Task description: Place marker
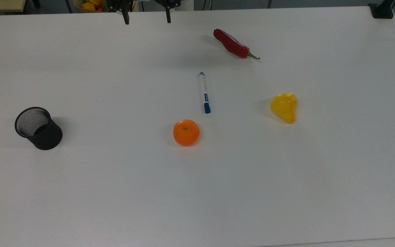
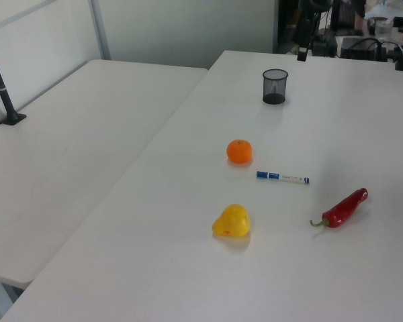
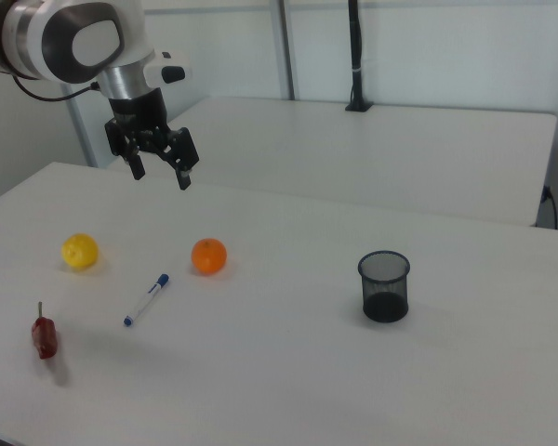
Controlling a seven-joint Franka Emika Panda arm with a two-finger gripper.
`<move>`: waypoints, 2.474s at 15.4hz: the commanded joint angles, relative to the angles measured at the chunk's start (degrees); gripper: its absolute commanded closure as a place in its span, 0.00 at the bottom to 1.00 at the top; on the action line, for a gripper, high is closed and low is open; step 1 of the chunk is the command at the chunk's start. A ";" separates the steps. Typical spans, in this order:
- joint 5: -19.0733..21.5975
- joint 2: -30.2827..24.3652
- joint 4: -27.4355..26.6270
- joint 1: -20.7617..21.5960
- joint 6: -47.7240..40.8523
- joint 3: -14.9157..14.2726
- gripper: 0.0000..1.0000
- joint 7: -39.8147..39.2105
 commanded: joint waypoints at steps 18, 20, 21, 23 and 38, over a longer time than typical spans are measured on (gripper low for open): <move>-0.97 3.77 -5.96 6.18 1.60 1.60 0.00 -1.05; -0.97 4.39 -9.03 7.41 6.32 1.60 0.00 -0.96; -0.97 4.65 -10.96 7.94 9.31 1.60 0.00 -0.87; -1.06 5.44 -13.78 8.91 14.32 1.60 0.00 0.88; -4.74 19.33 -13.79 11.81 26.65 1.60 0.05 8.80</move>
